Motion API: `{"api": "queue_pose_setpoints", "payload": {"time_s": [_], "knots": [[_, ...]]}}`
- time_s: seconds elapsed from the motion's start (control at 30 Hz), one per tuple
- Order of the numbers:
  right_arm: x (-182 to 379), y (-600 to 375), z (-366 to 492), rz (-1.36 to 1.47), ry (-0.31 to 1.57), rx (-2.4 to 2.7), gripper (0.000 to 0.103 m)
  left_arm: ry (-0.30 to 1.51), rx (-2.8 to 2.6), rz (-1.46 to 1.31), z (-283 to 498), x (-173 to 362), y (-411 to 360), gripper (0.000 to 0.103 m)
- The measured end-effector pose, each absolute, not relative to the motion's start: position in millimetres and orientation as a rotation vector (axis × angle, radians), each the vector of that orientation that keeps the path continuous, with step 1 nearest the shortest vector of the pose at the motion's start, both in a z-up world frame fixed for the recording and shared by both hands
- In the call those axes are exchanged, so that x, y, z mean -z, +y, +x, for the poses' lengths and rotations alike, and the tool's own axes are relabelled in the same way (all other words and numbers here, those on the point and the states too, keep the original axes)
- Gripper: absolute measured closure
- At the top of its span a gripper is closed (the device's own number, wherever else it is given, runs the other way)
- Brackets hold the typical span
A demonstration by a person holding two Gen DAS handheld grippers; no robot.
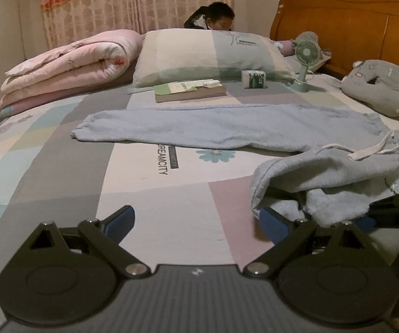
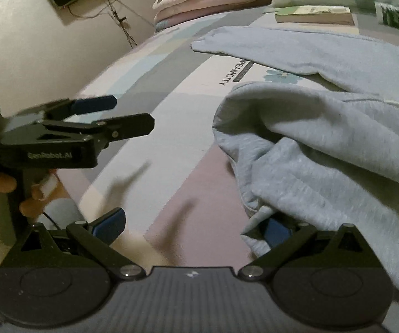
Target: Fold clothes
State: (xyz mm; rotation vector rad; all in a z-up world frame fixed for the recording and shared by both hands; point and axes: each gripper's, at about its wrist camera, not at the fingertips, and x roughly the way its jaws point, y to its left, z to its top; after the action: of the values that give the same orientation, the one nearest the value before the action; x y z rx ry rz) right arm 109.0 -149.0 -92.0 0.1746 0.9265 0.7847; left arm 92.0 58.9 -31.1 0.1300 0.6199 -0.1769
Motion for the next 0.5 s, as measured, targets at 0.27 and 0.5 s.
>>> {"api": "queue_pose_setpoints", "payload": {"time_s": [0.27, 0.5], "knots": [[90, -152, 117, 0.171, 0.916, -0.705, 0.000, 0.601, 0.189, 0.139, 86, 29, 58, 0.006], [100, -117, 124, 0.128, 0.949, -0.744, 0.000, 0.574, 0.149, 0.171, 82, 17, 78, 0.006]]}}
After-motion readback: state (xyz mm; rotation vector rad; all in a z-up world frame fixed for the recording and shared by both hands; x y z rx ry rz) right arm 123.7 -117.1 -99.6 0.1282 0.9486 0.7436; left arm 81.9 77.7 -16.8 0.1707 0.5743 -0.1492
